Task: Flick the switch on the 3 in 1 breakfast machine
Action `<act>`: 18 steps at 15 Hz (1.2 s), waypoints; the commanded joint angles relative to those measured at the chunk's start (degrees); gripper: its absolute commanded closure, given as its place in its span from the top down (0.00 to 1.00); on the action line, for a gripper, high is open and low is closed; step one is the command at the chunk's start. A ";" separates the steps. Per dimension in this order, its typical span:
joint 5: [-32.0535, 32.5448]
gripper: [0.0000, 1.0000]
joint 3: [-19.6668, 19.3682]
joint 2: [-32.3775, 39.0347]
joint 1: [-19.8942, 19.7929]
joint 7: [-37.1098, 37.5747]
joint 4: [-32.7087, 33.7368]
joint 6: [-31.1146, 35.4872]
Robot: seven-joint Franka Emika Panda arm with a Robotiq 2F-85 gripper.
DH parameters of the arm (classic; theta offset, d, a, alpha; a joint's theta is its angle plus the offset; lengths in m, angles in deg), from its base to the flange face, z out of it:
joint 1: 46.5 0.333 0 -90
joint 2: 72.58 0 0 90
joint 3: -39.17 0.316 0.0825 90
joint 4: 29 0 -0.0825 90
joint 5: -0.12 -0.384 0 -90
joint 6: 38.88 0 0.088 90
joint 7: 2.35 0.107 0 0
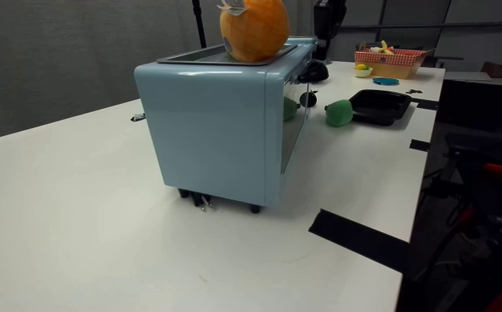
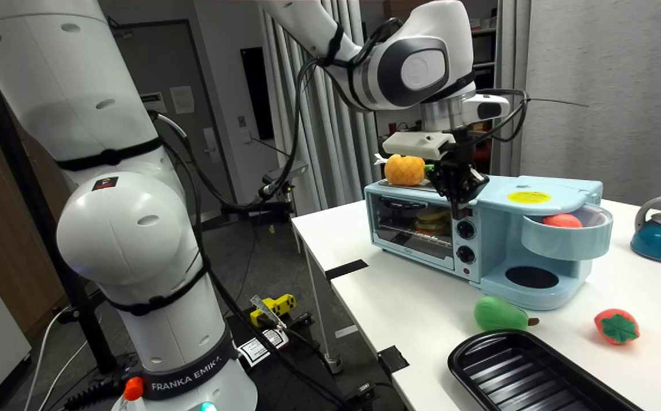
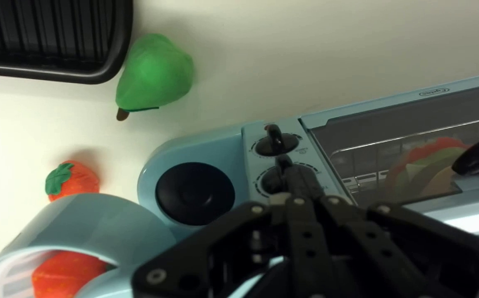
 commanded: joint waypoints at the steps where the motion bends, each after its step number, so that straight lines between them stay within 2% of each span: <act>1: 1.65 0.00 -0.94 2.91 -1.46 0.17 3.57 1.12; 11: 1.54 0.00 -2.36 6.30 -2.64 0.27 8.17 2.12; 18: 0.81 0.00 -2.01 3.04 -2.26 -1.55 5.28 0.33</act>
